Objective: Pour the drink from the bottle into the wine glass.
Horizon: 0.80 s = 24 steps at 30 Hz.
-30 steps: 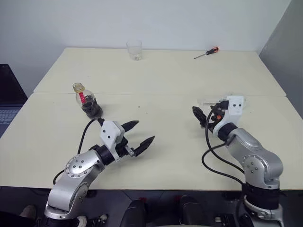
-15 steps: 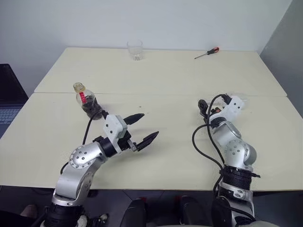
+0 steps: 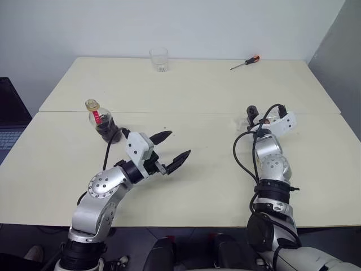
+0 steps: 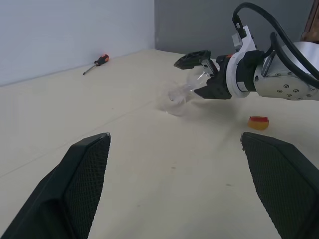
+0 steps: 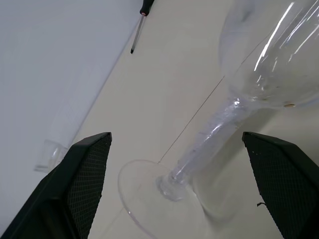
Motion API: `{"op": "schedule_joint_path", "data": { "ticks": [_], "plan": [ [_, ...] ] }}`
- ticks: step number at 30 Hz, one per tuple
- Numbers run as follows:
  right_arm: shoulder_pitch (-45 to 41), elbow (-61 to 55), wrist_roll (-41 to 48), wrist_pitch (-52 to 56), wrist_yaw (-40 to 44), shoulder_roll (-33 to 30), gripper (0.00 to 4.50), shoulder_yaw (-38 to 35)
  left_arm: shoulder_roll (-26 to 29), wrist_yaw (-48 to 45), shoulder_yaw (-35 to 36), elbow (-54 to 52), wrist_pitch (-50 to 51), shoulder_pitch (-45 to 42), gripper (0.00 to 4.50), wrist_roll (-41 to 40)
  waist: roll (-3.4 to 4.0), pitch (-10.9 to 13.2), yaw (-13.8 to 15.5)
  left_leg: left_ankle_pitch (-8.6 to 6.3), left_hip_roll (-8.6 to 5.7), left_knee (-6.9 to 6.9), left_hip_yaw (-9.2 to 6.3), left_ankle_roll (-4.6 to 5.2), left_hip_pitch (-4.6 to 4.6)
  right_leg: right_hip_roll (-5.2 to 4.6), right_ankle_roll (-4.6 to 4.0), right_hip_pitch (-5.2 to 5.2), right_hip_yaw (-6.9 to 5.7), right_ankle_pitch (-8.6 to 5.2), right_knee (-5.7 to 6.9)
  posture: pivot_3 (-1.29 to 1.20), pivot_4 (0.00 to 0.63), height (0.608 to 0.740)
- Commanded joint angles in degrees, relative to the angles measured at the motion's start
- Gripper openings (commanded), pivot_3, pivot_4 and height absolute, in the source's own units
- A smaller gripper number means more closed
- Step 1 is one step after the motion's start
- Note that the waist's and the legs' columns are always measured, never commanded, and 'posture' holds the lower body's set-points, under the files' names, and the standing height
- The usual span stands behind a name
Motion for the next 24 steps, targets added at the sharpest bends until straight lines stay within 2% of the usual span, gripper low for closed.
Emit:
{"op": "schedule_joint_path", "data": {
  "ticks": [1, 11, 17, 24],
  "plan": [
    [-2.93, 2.57, 2.03, -3.06, 0.79, -0.16, 4.50, -0.51, -0.11, 0.40, 0.47, -1.13, -0.62, -0.83, 4.44, 0.31, 0.00, 0.00, -0.09, 0.00, 0.00, 0.00, -0.01, 0.00, 0.00, 0.00, 0.00, 0.00, -0.01, 0.00, 0.00, 0.00, 0.150, 0.740],
    [-8.71, 13.33, 1.60, -9.81, 1.48, -2.09, 4.50, -0.58, -0.54, 1.34, 0.67, -1.12, -0.23, -1.78, 4.44, 0.38, 0.07, 0.04, -0.20, 0.00, 0.00, 0.00, 0.01, 0.00, -0.01, 0.00, 0.00, 0.00, 0.00, 0.00, 0.00, 0.00, 0.150, 0.740],
    [-12.13, 20.98, 2.18, -15.62, -0.89, -2.96, 4.50, -2.79, -0.75, 1.85, 0.69, -1.60, 0.12, -1.92, 4.44, 0.15, 0.07, 0.04, -0.25, 0.00, 0.01, 0.00, 0.02, 0.00, -0.01, 0.00, 0.00, 0.00, 0.00, 0.00, 0.00, 0.00, 0.150, 0.740],
    [-14.04, 24.75, 3.20, -18.57, -2.16, -2.79, 4.50, -4.02, -0.87, 1.79, 0.65, -1.09, -0.21, -2.20, 4.44, 0.35, 0.09, 0.05, -0.28, 0.00, 0.01, 0.00, 0.06, 0.00, -0.01, -0.01, 0.00, 0.00, 0.01, 0.00, 0.00, 0.00, 0.150, 0.740]
  ]
}}
